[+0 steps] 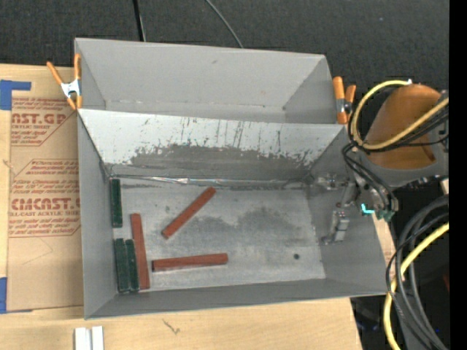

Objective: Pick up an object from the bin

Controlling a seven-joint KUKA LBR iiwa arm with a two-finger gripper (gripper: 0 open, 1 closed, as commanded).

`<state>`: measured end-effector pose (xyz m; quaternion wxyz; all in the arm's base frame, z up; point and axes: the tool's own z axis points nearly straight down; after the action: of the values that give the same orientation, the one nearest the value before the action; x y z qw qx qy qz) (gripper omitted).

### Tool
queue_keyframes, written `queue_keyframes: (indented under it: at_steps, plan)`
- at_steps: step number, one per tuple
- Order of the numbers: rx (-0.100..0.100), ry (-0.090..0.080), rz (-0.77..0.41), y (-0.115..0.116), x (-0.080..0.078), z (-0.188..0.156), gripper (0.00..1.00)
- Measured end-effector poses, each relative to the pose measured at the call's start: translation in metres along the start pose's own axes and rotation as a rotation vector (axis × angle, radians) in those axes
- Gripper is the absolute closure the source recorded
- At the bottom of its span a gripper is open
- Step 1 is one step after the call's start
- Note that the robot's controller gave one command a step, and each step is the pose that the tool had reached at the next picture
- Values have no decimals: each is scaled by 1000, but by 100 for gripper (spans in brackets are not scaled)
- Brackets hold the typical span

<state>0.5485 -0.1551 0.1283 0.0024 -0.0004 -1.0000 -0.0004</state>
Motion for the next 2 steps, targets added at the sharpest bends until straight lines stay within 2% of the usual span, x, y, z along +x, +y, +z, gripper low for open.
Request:
queue_keyframes:
  at_steps: [1, 2]
  plan:
    - [1, -6, -1, 0, -2, -3, 0]
    - [1, -6, 55, 45, 2, -3, 0]
